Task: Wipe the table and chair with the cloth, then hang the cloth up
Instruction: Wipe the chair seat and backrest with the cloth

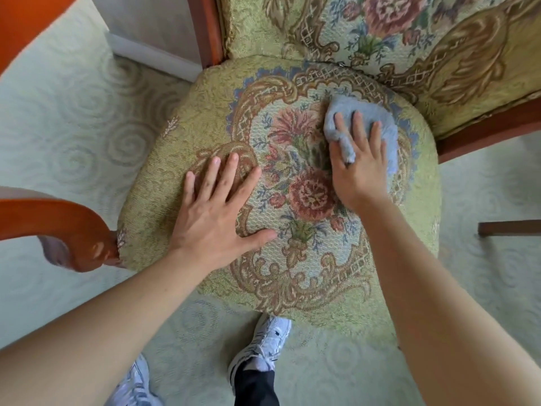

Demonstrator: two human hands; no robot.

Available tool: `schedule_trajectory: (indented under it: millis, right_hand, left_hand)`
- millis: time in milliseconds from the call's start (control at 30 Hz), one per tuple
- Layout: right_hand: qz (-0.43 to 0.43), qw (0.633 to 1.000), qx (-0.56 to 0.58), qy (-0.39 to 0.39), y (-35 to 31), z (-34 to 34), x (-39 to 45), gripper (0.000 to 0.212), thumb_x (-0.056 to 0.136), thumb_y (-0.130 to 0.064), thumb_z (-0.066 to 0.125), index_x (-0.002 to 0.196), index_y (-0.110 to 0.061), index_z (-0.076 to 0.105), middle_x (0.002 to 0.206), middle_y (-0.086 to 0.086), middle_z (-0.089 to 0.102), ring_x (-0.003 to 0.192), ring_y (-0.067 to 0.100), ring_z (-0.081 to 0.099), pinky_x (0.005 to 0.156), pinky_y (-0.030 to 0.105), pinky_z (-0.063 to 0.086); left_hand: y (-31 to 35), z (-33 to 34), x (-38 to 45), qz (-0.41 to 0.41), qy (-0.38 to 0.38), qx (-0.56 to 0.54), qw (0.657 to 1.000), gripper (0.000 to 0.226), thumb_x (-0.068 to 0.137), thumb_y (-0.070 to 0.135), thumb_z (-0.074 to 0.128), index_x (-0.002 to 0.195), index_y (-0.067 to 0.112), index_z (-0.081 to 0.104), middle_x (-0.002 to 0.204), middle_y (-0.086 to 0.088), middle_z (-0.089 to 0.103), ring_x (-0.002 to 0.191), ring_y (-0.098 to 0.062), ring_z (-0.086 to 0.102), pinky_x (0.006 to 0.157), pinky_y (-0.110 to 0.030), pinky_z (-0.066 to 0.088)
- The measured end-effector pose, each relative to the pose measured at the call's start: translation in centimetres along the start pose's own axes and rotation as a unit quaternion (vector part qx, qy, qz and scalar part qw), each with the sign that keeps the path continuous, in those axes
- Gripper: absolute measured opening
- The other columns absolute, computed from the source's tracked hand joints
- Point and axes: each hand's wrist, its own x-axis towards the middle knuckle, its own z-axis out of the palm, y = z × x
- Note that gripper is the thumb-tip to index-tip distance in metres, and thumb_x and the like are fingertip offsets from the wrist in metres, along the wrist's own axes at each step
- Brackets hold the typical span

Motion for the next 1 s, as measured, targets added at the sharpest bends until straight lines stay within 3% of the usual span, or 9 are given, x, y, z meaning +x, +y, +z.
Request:
schedule_trajectory:
  millis: [167, 300, 500, 600, 700, 833, 1000]
  right_hand:
    - [-0.013, 0.999, 0.009, 0.028, 0.6, 2.1, -12.0, 0.053, 0.106, -0.042, 0.023, 0.157, -0.029, 0.024, 0.167, 0.004, 0.008, 0.153, 0.035, -0.007, 0.123, 0.051, 0.0]
    - [-0.001, 1.0, 0.016, -0.014, 1.1, 3.0, -18.0, 0.053, 0.106, -0.05, 0.014, 0.158, -0.037, 0.015, 0.168, -0.008, -0.001, 0.153, 0.027, -0.013, 0.124, 0.044, -0.006]
    - [0.044, 0.999, -0.023, 0.012, 2.9, 0.2, -6.5, 0.06, 0.103, -0.049, 0.011, 0.158, -0.029, 0.017, 0.168, 0.005, 0.005, 0.152, 0.037, -0.007, 0.123, 0.05, -0.004]
    - [0.119, 0.992, 0.03, 0.017, 4.2, -1.4, 1.0, 0.053, 0.106, -0.049, 0.021, 0.157, -0.038, 0.016, 0.168, 0.0, 0.005, 0.153, 0.034, -0.007, 0.122, 0.049, -0.003]
    - [0.135, 0.99, 0.037, -0.008, 3.9, -2.1, 3.3, 0.052, 0.106, -0.049, 0.023, 0.157, -0.041, 0.017, 0.168, -0.003, 0.003, 0.152, 0.033, -0.01, 0.122, 0.05, -0.003]
    - [0.077, 0.997, 0.029, 0.009, 2.5, -0.9, -2.2, 0.053, 0.107, -0.045, 0.023, 0.158, -0.035, 0.015, 0.168, -0.001, 0.003, 0.152, 0.034, -0.009, 0.122, 0.052, -0.002]
    - [0.039, 0.999, 0.019, 0.028, -0.6, 3.1, -15.6, 0.056, 0.104, -0.046, 0.021, 0.158, -0.03, 0.018, 0.168, 0.001, 0.004, 0.153, 0.032, -0.011, 0.123, 0.052, -0.002]
  left_hand:
    - [0.1, 0.1, 0.0, -0.002, 0.001, -0.002, 1.0, 0.102, 0.077, 0.096, 0.009, 0.155, 0.039, -0.022, 0.166, -0.006, -0.024, 0.154, -0.031, -0.016, 0.122, -0.062, 0.002]
    - [0.3, 0.1, 0.2, -0.01, 0.008, -0.005, 1.0, 0.101, 0.078, 0.096, 0.012, 0.157, 0.04, -0.015, 0.168, -0.005, -0.016, 0.155, -0.032, -0.007, 0.12, -0.065, 0.007]
    - [1.7, 0.2, 1.3, -0.053, 0.002, -0.013, 0.999, 0.102, 0.071, 0.101, 0.008, 0.153, 0.047, -0.022, 0.166, -0.003, -0.022, 0.153, -0.039, -0.009, 0.115, -0.074, 0.005]
    - [2.5, 0.1, 2.3, -0.071, 0.003, -0.025, 0.997, 0.102, 0.067, 0.103, 0.006, 0.15, 0.052, -0.024, 0.164, 0.001, -0.029, 0.15, -0.047, -0.012, 0.11, -0.078, 0.0]
    - [2.8, 0.1, 2.8, -0.079, 0.003, -0.029, 0.996, 0.101, 0.065, 0.104, 0.004, 0.147, 0.055, -0.027, 0.161, 0.004, -0.035, 0.148, -0.051, -0.015, 0.109, -0.08, -0.001]
    - [2.7, 0.0, 2.8, -0.077, 0.007, -0.026, 0.997, 0.1, 0.066, 0.103, 0.003, 0.148, 0.054, -0.026, 0.162, 0.003, -0.033, 0.148, -0.052, -0.014, 0.109, -0.08, 0.001]
    - [2.8, -0.2, 2.8, -0.073, -0.001, -0.023, 0.997, 0.096, 0.07, 0.1, 0.0, 0.15, 0.053, -0.024, 0.164, 0.001, -0.03, 0.149, -0.051, -0.012, 0.11, -0.079, 0.004]
